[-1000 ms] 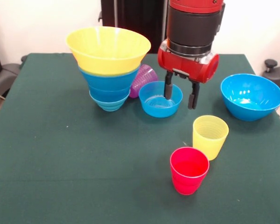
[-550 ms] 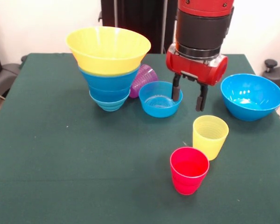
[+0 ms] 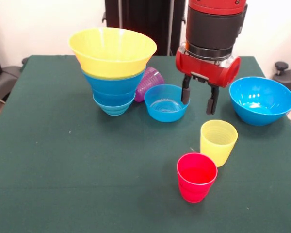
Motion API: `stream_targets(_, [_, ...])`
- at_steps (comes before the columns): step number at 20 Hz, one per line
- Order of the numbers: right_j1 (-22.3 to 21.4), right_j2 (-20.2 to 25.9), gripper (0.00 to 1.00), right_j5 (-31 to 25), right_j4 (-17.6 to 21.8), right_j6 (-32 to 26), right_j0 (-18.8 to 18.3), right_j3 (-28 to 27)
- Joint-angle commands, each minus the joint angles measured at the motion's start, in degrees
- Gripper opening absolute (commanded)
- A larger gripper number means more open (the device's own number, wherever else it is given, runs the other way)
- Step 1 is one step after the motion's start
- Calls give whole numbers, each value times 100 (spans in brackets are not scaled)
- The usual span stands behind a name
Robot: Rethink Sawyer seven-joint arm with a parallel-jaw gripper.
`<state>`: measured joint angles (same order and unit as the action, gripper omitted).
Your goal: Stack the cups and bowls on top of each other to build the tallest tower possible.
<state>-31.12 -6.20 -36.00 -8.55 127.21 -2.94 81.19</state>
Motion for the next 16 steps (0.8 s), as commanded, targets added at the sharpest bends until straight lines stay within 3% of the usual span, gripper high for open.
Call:
stream_targets(1, [253, 196, 100, 374, -176, 1004, 89, -164])
stream_targets(16, [857, -66, 100, 892, -366, 1092, 368, -500])
